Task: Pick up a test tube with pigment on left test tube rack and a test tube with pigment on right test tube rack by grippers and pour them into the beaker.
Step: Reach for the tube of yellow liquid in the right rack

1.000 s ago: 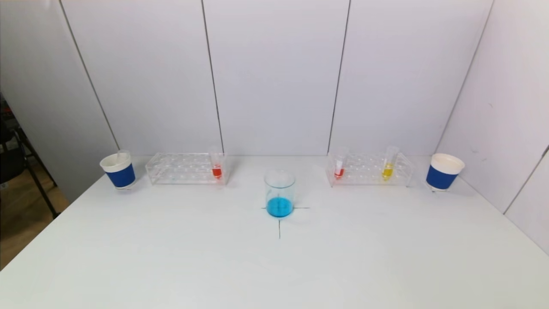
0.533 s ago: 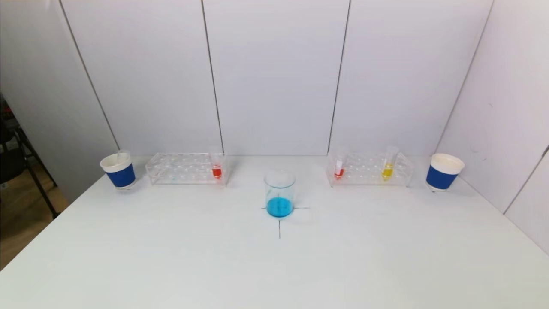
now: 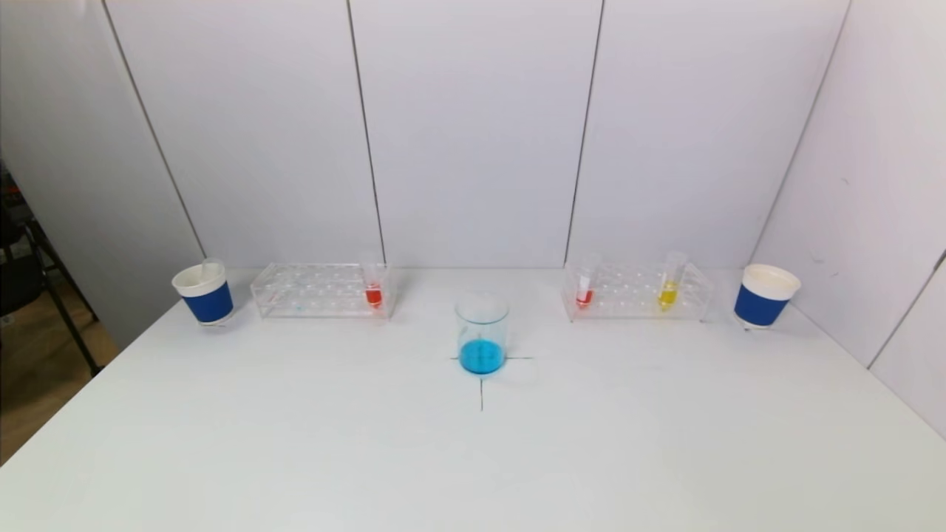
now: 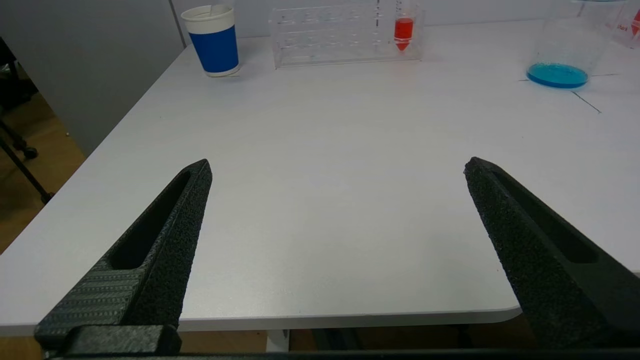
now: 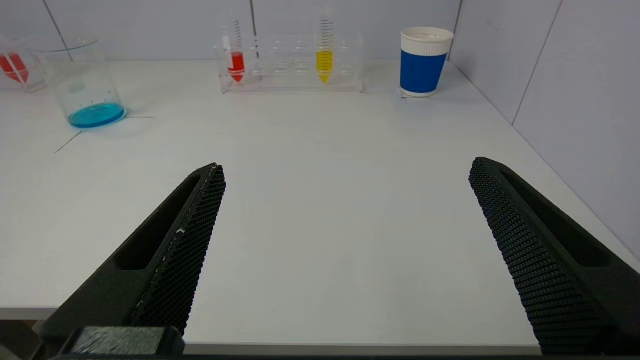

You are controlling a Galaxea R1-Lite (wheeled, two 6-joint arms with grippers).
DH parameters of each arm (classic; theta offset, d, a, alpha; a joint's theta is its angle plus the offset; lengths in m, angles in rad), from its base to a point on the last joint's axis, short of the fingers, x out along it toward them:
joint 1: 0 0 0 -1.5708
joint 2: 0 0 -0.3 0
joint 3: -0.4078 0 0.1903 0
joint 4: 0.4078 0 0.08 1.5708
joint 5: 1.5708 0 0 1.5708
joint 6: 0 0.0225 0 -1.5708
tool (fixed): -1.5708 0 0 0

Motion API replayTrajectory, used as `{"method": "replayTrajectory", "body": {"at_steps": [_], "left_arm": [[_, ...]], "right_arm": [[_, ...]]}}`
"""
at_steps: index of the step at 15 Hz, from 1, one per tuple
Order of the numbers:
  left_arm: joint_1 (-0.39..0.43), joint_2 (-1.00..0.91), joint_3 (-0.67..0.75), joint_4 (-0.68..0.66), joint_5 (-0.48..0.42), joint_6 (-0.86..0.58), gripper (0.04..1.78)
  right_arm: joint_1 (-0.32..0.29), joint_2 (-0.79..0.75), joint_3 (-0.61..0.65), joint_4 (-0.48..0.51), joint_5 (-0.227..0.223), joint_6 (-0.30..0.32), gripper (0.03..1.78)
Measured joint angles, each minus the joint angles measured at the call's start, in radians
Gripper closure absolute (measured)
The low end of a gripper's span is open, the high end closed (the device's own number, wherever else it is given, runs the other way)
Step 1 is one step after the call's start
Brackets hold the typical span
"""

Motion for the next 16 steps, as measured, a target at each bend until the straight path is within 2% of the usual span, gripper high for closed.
{"method": "replayTrajectory", "body": {"at_steps": [4,7,13,16], "left_arm": [[0.0,0.0,0.0,0.0,0.0,0.0,0.06],[0.0,0.0,0.0,0.0,0.0,0.001,0.06],[0.0,0.0,0.0,0.0,0.0,0.0,0.06],[0.0,0.0,0.0,0.0,0.0,0.0,0.06]], "right_arm": [[0.0,0.0,-0.025,-0.012,-0.006,0.0,0.04],[0.001,0.041,-0.155,0.031,0.007,-0.02,0.04],[0.011,0.378,-0.485,0.03,0.016,-0.032,0.04],[0.013,0.601,-0.581,-0.043,0.021,-0.033,0.04]]}}
